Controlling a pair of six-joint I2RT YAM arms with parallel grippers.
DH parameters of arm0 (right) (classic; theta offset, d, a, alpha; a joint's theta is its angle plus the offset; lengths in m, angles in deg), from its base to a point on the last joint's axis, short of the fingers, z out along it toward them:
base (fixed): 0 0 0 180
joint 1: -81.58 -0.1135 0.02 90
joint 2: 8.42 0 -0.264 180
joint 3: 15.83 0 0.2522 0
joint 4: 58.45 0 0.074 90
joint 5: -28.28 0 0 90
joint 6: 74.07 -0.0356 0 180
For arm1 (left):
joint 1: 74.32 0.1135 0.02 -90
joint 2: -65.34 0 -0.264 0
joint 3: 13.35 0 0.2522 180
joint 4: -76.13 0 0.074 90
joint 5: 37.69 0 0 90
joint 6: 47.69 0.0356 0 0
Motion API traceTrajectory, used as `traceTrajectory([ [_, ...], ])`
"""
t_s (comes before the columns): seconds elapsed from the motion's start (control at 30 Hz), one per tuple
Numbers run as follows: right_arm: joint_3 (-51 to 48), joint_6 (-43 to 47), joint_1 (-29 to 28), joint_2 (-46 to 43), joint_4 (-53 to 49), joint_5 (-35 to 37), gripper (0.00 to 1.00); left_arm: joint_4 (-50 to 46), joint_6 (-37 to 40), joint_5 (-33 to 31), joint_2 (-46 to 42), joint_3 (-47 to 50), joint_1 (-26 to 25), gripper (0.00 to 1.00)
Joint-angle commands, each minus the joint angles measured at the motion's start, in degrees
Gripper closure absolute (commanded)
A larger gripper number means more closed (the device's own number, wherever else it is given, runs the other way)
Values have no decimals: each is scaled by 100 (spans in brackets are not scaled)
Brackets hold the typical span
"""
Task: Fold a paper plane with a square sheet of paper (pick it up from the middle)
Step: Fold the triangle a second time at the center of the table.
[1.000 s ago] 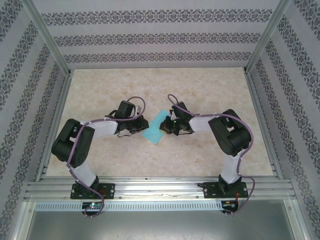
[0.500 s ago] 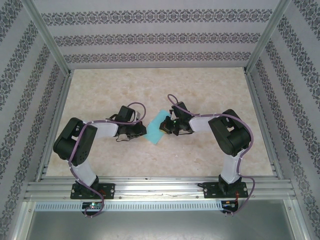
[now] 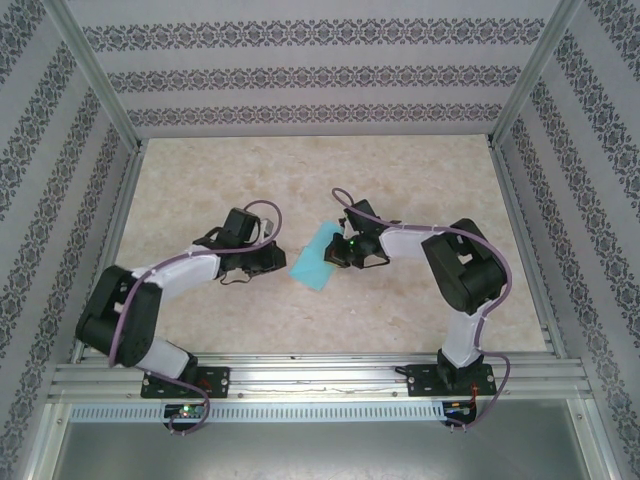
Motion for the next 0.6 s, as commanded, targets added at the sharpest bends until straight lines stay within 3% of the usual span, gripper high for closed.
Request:
traceTrajectory([
  [0.0, -29, 841, 161, -583, -1051, 440, 100, -477, 512, -6, 87, -575, 30, 86],
  [0.13, 199, 1323, 562, -1021, -1887, 600, 100, -963, 775, 606, 923, -1589, -40, 87],
  [0.2, 68, 1233, 848, -1356, -1793, 290, 100, -1157, 962, 678, 1226, -1997, -189, 86],
  [0.3, -283, 715, 1126, -1708, -1225, -212, 100, -1561, 1199, 621, 1642, -2576, -393, 86],
  [0.43, -537, -142, 1168, -1659, -850, -651, 84, -2314, 1501, 711, 2274, -3386, -514, 86],
  [0.57, -999, -1213, 1010, -1557, 17, -851, 78, -2735, 1608, 543, 2685, -3654, -566, 86],
])
